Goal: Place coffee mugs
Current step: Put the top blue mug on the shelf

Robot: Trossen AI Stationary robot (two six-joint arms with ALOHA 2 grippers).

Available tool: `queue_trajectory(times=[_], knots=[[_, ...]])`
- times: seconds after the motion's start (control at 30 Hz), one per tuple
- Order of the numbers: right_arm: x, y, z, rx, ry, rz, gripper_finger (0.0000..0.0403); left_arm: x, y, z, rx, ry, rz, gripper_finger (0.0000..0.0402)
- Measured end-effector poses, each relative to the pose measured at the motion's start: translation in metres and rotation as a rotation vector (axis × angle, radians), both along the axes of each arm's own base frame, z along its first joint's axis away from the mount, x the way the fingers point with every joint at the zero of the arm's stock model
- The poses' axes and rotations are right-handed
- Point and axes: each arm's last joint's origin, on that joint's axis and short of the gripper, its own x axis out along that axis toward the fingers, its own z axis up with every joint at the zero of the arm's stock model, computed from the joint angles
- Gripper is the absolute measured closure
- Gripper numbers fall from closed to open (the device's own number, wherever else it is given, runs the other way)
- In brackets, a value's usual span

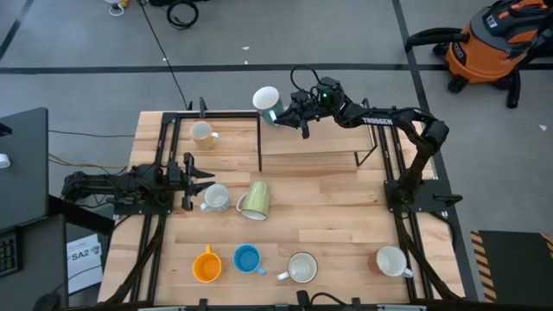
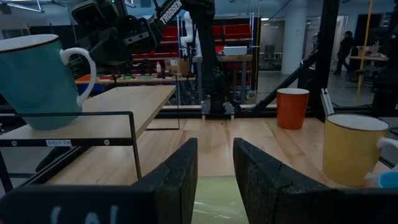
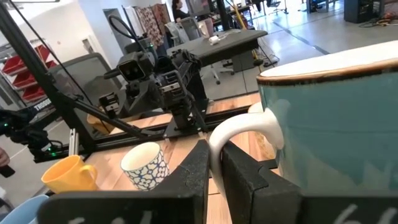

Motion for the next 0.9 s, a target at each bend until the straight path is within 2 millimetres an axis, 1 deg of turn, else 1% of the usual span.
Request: queue_trajectory(times=[0.57, 0.73, 0.9], knots=[[0.0000, 0.0000, -0.0001, 0.003, 0.002, -0.001, 0.0359, 0.0000, 0.0000, 0.0001, 0.000, 0.000, 0.000, 0.0292], [-0.0003, -0.0001, 0.0002, 0.048, 0.010, 0.007, 0.0330, 0.0000, 0.0000, 0.0001, 0.000, 0.000, 0.000, 0.0292], [-0.0004, -0.0002, 0.0004, 0.051, 0.009, 0.009, 0.0297, 0.0000, 0.0000, 0.0000, 0.000, 0.000, 0.000, 0.0292]])
